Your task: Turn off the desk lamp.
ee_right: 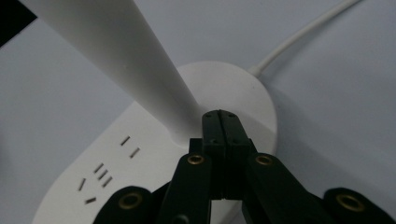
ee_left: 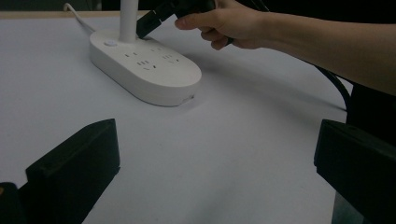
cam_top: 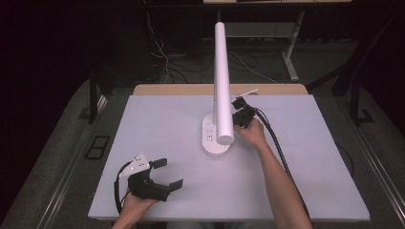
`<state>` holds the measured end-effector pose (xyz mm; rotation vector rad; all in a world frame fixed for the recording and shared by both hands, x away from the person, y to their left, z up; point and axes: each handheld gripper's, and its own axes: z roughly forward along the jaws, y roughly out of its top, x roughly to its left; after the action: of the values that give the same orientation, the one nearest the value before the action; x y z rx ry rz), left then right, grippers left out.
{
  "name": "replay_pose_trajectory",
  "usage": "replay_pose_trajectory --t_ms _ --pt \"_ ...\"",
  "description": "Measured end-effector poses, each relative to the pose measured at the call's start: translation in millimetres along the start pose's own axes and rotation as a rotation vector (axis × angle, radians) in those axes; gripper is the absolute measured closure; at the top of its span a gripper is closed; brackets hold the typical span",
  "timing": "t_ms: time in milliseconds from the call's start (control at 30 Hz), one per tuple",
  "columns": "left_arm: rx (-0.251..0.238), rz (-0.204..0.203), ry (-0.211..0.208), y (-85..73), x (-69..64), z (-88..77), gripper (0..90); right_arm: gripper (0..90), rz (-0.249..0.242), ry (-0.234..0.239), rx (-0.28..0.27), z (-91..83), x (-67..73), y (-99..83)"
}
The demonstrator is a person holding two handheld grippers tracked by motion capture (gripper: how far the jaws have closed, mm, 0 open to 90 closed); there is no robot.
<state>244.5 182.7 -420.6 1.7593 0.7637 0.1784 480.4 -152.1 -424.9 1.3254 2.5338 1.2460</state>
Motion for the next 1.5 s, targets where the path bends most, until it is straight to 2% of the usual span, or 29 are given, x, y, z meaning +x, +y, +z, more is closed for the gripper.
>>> replay_pose_trajectory --t_ms 233,367,867,1100,1333,1500 --pt "0.003 0.002 0.003 0.1 1.7 0.7 0.0 90.0 0.016 -0.001 -0.008 0.0 0.4 -0.2" --pt "-0.001 0.0 0.004 0.2 1.4 0.2 0.0 90.0 0.044 0.02 -0.017 0.3 -2.0 -0.5" --pt "0.004 0.003 0.004 -0.1 0.6 0.5 0.0 90.0 -0.005 -0.017 -0.002 -1.3 4.5 -1.0" --pt "0.002 0.002 0.004 0.0 0.3 0.7 0.0 90.0 0.005 -0.014 -0.005 -0.7 3.6 -1.9" --pt "0.002 0.003 0.007 0.2 1.5 0.2 0.0 90.0 -0.014 -0.037 0.004 -0.6 7.3 -0.2" --pt "-0.004 -0.001 0.009 0.3 1.5 -0.8 0.0 90.0 0.0 -0.028 -0.006 -0.9 5.1 0.2"
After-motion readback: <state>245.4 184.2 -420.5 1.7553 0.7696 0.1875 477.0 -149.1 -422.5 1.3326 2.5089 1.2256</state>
